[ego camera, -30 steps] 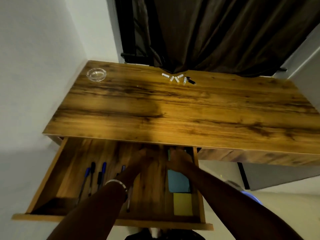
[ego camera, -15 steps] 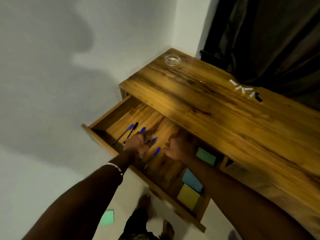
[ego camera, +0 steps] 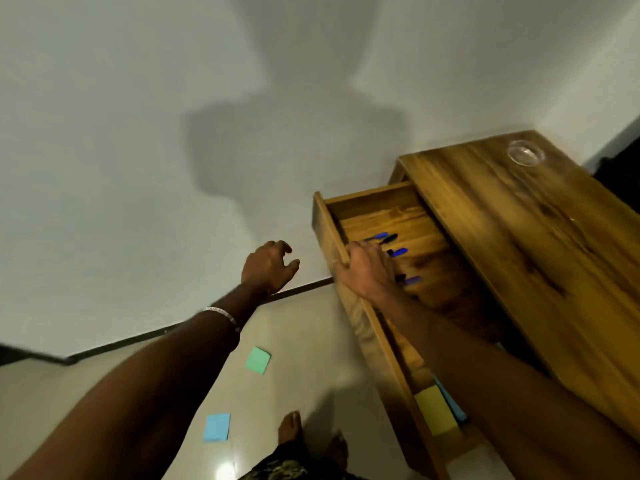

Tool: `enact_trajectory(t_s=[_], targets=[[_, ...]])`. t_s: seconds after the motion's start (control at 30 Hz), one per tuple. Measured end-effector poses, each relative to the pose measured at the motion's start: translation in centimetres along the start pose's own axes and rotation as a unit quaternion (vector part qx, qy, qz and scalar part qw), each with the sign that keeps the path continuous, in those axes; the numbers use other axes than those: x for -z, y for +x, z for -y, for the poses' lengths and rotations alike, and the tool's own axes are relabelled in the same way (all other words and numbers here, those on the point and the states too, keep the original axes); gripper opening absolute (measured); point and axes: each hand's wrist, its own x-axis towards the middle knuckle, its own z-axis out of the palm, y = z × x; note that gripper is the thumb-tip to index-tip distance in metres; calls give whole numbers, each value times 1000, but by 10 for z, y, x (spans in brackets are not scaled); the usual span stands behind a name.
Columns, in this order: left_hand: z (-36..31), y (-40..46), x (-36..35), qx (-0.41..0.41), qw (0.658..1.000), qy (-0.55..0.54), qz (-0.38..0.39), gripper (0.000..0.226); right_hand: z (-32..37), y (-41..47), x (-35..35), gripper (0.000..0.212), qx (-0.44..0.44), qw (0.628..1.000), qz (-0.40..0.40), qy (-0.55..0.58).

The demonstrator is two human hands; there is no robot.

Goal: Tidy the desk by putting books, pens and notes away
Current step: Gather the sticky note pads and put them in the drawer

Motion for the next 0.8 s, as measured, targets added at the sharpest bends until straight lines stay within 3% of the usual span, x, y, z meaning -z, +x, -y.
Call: enact_trajectory(t_s=[0.4,0.8], targets=[[163,-119,27,212,974,-25,-71,42,136,-8,-79,45,187,978,88,-40],[214,-309,-12,427,893,-71,-122,45,201,-92,-143,43,359,910,175,-108]])
